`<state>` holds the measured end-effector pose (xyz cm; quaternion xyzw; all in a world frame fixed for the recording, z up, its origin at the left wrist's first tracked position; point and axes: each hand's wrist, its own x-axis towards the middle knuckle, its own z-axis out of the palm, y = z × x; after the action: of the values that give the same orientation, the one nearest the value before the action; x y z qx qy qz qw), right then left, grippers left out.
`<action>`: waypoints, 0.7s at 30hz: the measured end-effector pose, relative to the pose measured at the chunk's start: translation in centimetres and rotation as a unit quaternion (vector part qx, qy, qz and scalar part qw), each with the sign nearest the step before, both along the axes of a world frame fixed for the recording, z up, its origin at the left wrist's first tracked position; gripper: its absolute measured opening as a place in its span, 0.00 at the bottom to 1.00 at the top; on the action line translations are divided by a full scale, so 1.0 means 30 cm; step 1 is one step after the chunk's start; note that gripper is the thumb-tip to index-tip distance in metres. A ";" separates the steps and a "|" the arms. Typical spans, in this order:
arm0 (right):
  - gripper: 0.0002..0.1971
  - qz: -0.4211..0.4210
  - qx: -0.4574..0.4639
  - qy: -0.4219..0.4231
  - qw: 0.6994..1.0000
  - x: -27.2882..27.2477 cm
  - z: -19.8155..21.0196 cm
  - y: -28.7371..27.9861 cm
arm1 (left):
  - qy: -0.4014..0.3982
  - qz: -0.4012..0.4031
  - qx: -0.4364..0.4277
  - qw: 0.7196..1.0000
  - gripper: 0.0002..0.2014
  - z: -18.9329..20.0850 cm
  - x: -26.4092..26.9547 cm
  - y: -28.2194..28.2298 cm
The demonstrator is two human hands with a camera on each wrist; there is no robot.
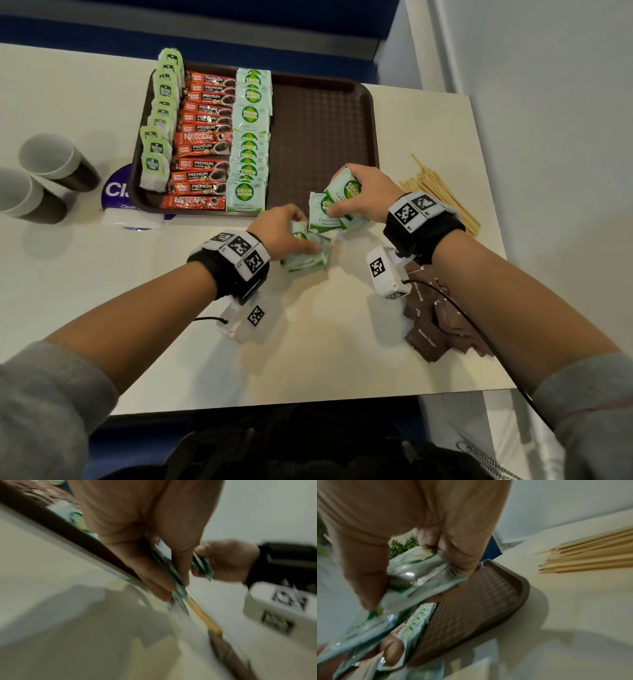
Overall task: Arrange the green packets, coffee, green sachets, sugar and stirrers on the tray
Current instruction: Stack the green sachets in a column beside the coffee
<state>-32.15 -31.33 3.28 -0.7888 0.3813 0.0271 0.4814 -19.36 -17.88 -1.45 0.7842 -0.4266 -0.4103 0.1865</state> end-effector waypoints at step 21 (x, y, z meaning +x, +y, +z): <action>0.24 0.002 0.055 -0.049 0.997 0.375 -0.023 0.087 | 0.401 0.336 -0.152 0.839 0.17 0.078 0.288 0.052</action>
<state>-20.91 -28.71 2.57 -0.7624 0.3535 0.0106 0.5419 -10.71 -16.33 0.90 0.6082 -0.0820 -0.5312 0.5841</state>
